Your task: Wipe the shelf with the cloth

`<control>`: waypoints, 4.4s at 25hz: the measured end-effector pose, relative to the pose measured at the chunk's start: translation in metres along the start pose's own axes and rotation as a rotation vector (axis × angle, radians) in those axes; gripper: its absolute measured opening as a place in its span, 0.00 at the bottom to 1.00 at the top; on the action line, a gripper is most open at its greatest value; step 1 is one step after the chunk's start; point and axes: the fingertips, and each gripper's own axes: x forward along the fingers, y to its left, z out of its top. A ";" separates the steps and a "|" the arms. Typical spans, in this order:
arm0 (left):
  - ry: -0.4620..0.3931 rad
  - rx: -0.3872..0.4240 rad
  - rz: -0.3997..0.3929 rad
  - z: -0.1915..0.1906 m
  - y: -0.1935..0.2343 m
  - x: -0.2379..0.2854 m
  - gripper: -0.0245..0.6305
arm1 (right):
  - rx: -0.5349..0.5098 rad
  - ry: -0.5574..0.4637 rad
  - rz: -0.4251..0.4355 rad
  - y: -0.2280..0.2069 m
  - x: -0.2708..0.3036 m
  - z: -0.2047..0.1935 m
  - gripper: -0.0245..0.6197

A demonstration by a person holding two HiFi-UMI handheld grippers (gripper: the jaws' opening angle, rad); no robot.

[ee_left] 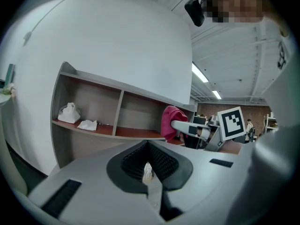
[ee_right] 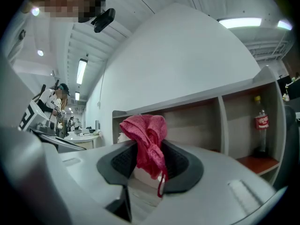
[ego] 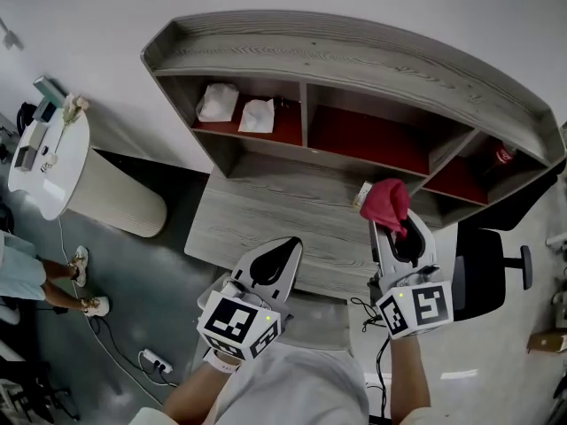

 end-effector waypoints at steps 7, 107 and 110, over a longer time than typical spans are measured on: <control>-0.025 -0.009 0.008 0.012 0.025 0.024 0.05 | -0.021 -0.049 -0.012 -0.016 0.071 0.012 0.28; 0.028 0.046 -0.039 0.003 0.039 0.109 0.05 | 0.084 0.051 -0.772 -0.238 0.154 -0.030 0.26; 0.028 0.047 -0.035 0.002 0.040 0.104 0.05 | 0.134 0.053 -0.828 -0.240 0.149 -0.035 0.26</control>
